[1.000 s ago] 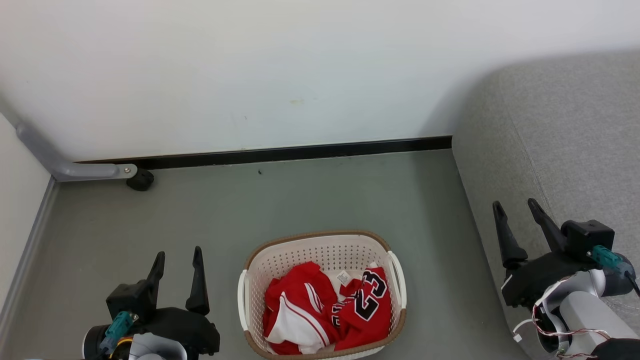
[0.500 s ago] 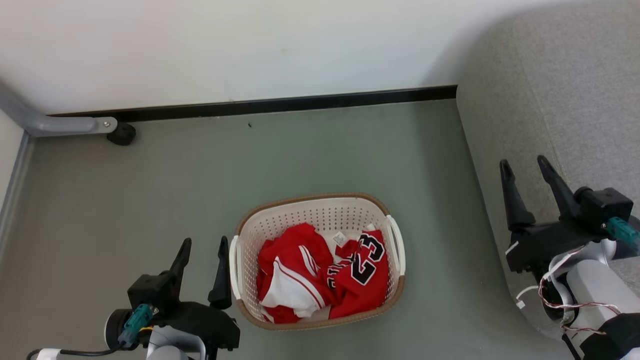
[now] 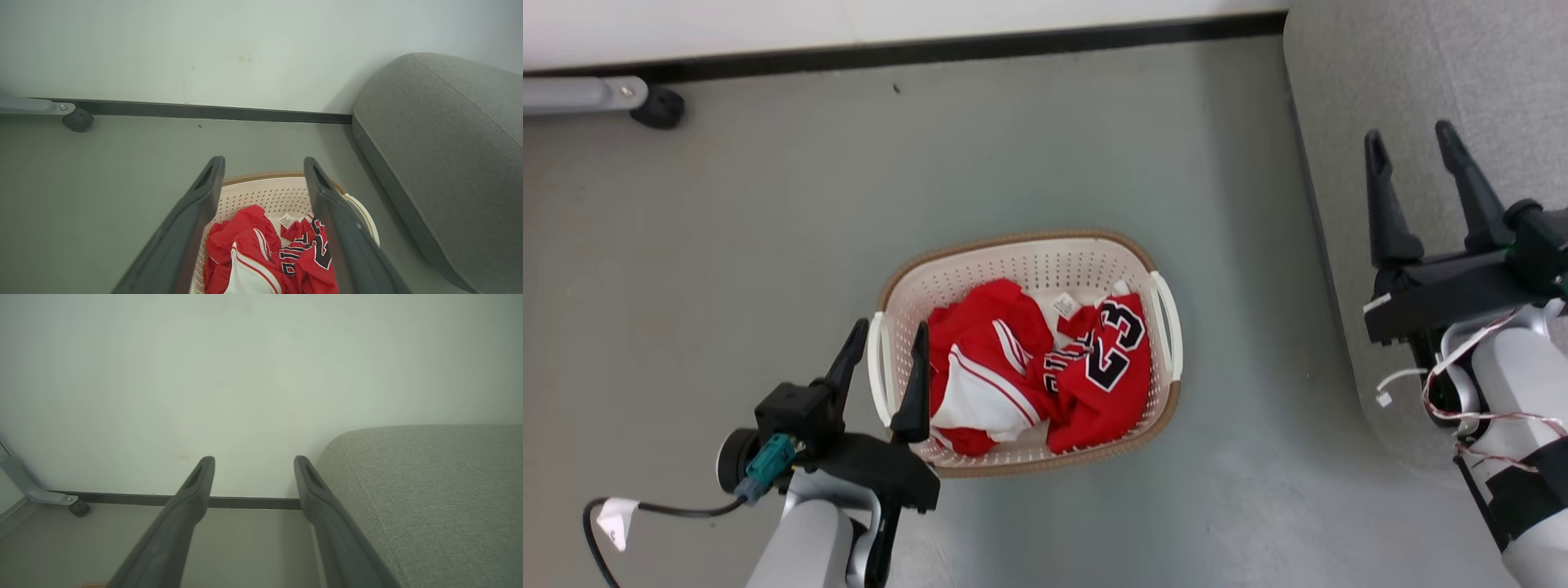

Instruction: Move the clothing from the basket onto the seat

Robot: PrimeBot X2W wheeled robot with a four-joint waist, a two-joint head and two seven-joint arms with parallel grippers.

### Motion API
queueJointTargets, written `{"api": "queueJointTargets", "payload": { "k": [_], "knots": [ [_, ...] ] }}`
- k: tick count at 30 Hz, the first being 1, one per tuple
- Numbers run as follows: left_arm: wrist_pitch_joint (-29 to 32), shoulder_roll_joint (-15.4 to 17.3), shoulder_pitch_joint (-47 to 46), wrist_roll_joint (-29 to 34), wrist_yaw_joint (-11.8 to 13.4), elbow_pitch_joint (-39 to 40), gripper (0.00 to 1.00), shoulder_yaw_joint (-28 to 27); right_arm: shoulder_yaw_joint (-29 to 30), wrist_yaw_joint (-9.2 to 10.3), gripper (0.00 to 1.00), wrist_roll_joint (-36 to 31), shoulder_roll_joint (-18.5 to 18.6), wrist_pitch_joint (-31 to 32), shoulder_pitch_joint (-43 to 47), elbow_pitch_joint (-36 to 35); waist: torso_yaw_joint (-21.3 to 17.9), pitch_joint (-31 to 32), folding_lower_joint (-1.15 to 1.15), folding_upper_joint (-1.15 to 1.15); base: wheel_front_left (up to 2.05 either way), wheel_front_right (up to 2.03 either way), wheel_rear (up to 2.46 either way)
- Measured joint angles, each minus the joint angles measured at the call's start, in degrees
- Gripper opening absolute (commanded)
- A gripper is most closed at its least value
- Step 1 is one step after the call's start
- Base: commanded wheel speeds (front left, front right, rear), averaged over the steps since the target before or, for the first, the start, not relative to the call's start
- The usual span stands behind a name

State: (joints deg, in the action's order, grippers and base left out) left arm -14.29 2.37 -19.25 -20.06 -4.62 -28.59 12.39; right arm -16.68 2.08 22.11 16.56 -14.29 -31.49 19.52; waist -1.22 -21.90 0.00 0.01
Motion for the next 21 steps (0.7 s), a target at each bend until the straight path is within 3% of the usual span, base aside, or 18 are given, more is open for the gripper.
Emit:
{"api": "queueJointTargets", "payload": {
  "k": [15,21],
  "knots": [
    [0.0,-0.1,-11.8,-1.9,-1.6,-5.8,1.0,9.5,0.6,0.44,1.0,-1.5,0.0,0.0,-5.7,-7.0,-2.4,-12.4,0.01,0.0,0.0,0.0,0.0],
    [1.7,-0.2,-17.9,-2.7,-2.0,-9.8,1.0,9.8,0.6,0.43,1.0,-2.6,-0.2,0.0,-8.5,-10.3,-3.8,-17.3,0.01,0.0,0.0,0.0,0.0]
  ]
}}
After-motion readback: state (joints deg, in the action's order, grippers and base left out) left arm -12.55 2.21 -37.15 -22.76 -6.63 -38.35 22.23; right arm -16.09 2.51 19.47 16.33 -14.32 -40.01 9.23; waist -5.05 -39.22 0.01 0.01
